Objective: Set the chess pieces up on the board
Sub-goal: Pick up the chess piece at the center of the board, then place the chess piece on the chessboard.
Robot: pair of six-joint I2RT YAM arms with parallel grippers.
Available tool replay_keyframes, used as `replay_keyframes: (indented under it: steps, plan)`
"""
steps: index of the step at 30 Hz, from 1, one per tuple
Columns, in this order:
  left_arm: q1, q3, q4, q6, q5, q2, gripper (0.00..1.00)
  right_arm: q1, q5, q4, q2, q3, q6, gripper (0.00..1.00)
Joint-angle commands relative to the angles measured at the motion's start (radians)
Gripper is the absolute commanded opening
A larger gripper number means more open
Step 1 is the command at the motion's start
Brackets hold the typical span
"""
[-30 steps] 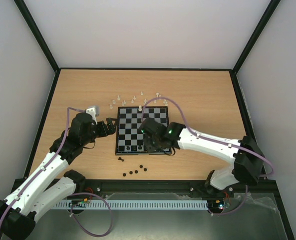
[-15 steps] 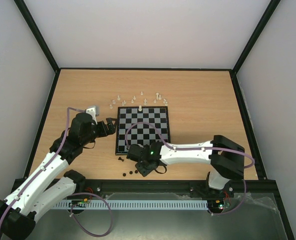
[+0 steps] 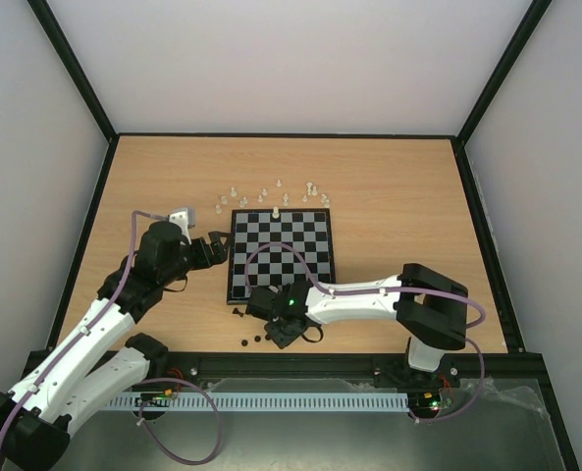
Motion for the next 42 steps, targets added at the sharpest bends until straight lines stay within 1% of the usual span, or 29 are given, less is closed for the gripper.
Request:
replay_keyframes:
  steps: [1, 6, 13, 19, 22, 25, 29, 37, 42]
  plan:
    - [0.008, -0.007, 0.012, -0.001, 0.01, -0.004, 0.99, 0.004, -0.005, -0.02, 0.029, 0.003, 0.006, 0.21]
    - [0.008, -0.009, 0.017, -0.002, 0.012, -0.002, 0.99, 0.004, 0.01, -0.028, 0.019, 0.006, 0.012, 0.1]
    - [0.008, -0.006, 0.018, 0.0, 0.013, 0.002, 0.99, -0.021, 0.09, -0.082, -0.066, 0.026, 0.029, 0.08]
    - [0.008, -0.006, 0.021, 0.0, 0.014, 0.006, 0.99, -0.151, 0.139, -0.145, -0.206, 0.087, 0.007, 0.07]
    - [0.008, -0.006, 0.021, 0.001, 0.013, 0.007, 0.99, -0.219, 0.149, -0.164, -0.232, 0.136, -0.016, 0.08]
    - [0.008, -0.006, 0.023, 0.001, 0.01, 0.006, 0.99, -0.275, 0.145, -0.177, -0.205, 0.181, -0.052, 0.09]
    - [0.008, -0.006, 0.021, 0.004, 0.007, 0.011, 0.99, -0.326, 0.114, -0.162, -0.119, 0.226, -0.1, 0.09]
    - [0.009, -0.01, 0.015, 0.003, -0.002, 0.002, 0.99, -0.341, 0.065, -0.13, 0.046, 0.284, -0.14, 0.09]
    - [0.009, -0.008, 0.011, 0.005, -0.004, 0.0, 0.99, -0.34, 0.045, -0.117, 0.098, 0.277, -0.144, 0.09]
